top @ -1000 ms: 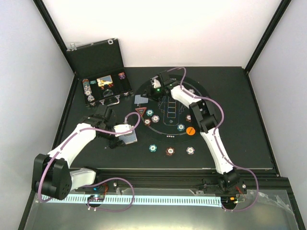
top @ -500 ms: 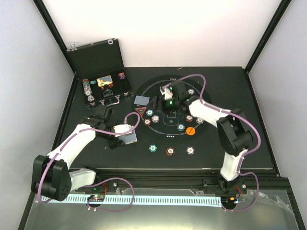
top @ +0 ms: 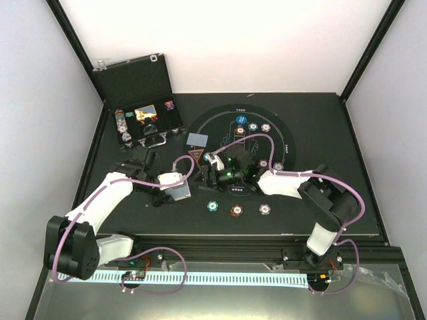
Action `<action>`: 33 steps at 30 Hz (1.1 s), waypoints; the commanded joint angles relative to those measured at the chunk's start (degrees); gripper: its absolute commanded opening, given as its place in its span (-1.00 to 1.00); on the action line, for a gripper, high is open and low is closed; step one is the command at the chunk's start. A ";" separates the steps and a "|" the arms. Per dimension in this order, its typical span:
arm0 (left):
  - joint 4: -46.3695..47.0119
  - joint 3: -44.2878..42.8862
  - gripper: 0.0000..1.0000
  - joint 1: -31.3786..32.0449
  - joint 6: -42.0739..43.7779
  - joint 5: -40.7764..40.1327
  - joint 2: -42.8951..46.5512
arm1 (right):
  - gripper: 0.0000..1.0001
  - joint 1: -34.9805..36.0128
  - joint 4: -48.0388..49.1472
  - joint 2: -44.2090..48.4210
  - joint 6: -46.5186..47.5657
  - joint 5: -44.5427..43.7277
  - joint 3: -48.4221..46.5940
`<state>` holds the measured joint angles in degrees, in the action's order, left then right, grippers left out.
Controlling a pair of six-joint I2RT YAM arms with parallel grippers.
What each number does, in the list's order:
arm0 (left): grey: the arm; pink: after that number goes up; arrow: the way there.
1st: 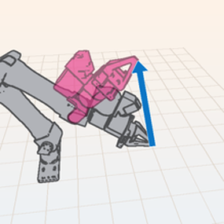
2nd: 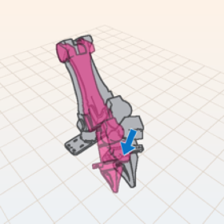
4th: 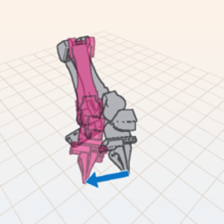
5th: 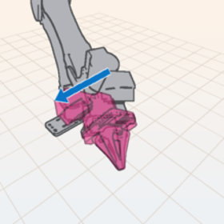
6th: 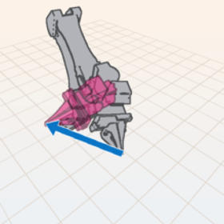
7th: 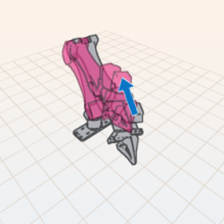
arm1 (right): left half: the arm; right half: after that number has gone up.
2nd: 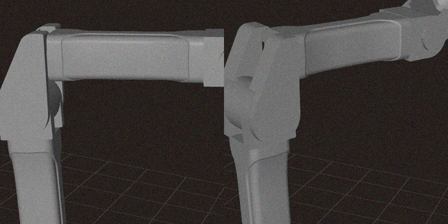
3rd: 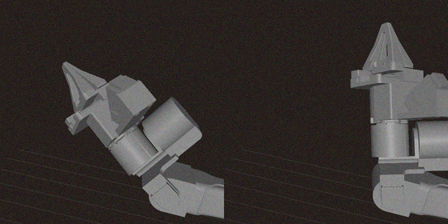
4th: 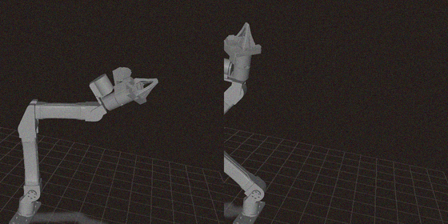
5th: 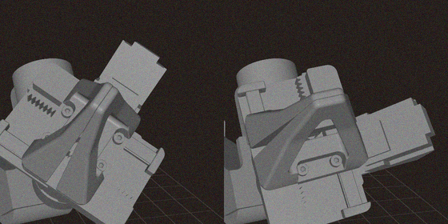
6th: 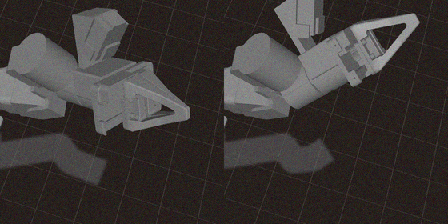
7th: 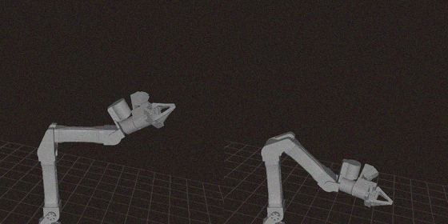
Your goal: Distribute texas hold em gaming equipment
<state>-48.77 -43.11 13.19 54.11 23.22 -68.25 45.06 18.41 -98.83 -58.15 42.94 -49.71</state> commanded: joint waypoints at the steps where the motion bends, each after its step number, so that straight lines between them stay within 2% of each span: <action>1: 0.15 -1.88 -0.97 -0.27 -0.58 1.78 0.47 | 0.62 1.88 9.60 -1.40 -4.69 1.80 -0.11; 20: -0.27 -1.81 -0.97 -0.27 -0.49 1.80 2.03 | 0.50 5.94 9.80 -8.54 -5.78 1.74 -4.33; 27: -0.53 -1.71 -0.97 -0.27 -0.54 1.66 2.15 | 0.48 7.04 14.88 -13.65 -9.64 2.96 -8.07; 33: -0.58 -1.88 -0.97 -0.27 -0.47 1.56 2.37 | 0.40 6.97 15.30 -16.35 -10.48 3.26 -9.94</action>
<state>-48.84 -43.11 13.19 53.91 23.27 -67.11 51.79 31.27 -113.86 -67.55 45.36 -58.15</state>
